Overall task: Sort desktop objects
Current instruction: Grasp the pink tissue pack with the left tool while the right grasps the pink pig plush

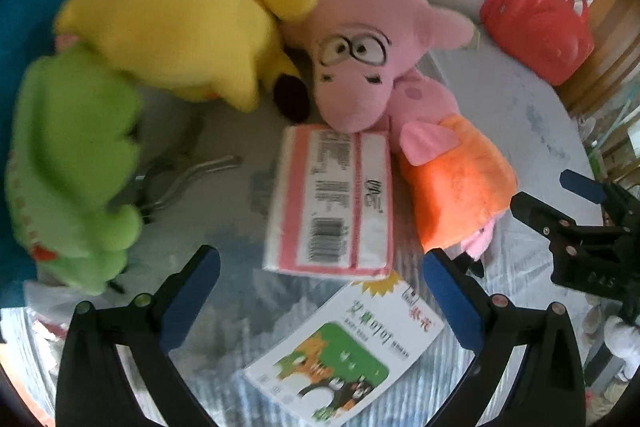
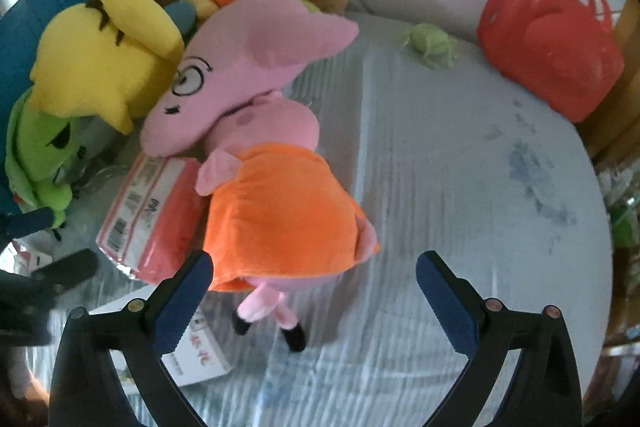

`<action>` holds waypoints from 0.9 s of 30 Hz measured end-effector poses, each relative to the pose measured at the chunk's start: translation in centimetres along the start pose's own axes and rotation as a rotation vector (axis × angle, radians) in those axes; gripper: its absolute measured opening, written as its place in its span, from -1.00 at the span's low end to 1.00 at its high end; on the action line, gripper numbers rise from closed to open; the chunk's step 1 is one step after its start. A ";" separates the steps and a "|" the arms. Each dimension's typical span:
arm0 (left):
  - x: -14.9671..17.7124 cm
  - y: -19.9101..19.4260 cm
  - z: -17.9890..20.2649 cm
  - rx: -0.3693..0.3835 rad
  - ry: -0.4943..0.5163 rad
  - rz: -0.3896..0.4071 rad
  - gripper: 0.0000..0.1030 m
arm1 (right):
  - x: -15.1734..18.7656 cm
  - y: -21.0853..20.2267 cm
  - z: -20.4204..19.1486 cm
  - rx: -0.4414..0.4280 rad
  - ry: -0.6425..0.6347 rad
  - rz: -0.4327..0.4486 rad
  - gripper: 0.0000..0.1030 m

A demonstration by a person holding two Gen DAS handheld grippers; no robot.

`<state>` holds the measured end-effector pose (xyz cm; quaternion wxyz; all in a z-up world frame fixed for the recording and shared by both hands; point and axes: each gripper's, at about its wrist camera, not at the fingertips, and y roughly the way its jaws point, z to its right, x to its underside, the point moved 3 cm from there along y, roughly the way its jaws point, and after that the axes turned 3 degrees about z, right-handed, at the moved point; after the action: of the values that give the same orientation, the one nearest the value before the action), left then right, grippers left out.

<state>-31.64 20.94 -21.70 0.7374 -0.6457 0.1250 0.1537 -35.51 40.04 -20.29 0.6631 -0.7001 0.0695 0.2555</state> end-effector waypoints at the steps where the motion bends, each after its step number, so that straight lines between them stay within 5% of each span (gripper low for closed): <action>1: -0.2 0.8 0.3 -0.003 0.001 -0.012 1.00 | -0.1 0.3 0.1 -0.003 -0.009 -0.002 1.00; 12: -1.2 6.3 0.1 -0.046 -0.006 -0.087 1.00 | -1.8 3.4 -0.2 -0.025 -0.033 -0.008 1.00; 20: -1.3 6.3 -1.6 -0.138 0.008 -0.072 0.81 | -3.3 6.5 -2.2 -0.058 -0.073 -0.027 1.00; 27: -0.9 6.7 -2.1 -0.126 0.004 -0.080 0.81 | -3.2 9.7 -3.4 -0.031 -0.078 -0.053 0.99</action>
<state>-35.09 19.59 -27.75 0.7005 -0.6957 0.0908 0.1303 -41.60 34.93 -27.53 0.6608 -0.7016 0.0212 0.2659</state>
